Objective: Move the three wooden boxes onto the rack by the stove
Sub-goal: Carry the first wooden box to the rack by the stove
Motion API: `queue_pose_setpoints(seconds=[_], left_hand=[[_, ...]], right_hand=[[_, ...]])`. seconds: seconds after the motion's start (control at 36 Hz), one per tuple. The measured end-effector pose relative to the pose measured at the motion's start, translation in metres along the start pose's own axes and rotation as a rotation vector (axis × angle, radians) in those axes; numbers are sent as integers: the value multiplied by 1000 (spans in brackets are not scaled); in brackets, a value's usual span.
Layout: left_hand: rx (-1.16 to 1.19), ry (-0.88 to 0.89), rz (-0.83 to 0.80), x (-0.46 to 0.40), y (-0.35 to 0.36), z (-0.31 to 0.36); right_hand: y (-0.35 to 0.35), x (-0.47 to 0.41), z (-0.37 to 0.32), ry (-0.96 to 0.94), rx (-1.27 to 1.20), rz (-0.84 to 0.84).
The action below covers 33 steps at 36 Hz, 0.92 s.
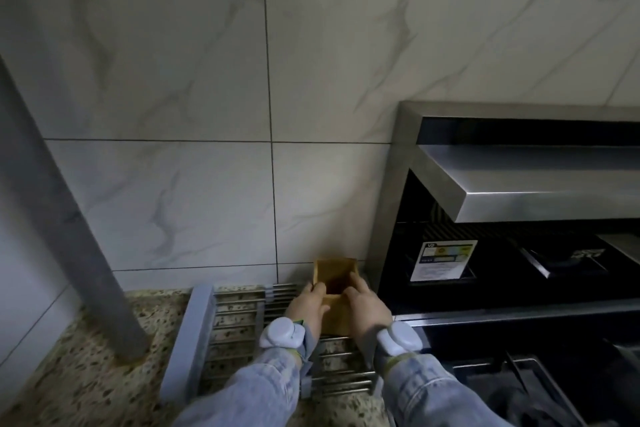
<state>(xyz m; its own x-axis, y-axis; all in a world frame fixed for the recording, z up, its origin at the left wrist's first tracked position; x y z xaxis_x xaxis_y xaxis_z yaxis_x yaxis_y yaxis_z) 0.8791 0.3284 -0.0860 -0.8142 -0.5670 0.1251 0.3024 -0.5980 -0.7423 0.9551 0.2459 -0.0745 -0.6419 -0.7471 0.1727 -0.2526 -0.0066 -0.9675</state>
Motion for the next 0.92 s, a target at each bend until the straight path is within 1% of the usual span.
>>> queue_pose_setpoints(seconds=[0.11, 0.22, 0.47, 0.78, 0.92], left_hand=[[-52, 23, -39, -3, 4, 1], [-54, -10, -33, -7, 3, -1], [-129, 10, -45, -18, 9, 4], [-154, 20, -57, -22, 12, 3], [-173, 20, -55, -21, 13, 3]], right_hand=[[3, -2, 2, 11, -42, -17], [5, -8, 4, -16, 32, -64], [3, -17, 7, -19, 101, -116], [14, -18, 9, -5, 93, -97], [21, -16, 10, 30, 86, -59]])
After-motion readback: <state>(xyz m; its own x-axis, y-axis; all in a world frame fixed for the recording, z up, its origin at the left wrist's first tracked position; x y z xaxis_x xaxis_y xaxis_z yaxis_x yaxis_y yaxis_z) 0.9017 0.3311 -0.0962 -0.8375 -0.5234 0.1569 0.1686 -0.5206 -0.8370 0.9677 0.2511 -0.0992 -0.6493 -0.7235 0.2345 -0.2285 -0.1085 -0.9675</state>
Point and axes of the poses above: each hand's wrist, its own x-axis away from the middle knuckle, its own y-axis out of the palm, z = x × y, the point moved 5 cm from there along -x, towards the middle knuckle, and after that the axes turned 9 degrees about x, right-handed, at the moved point
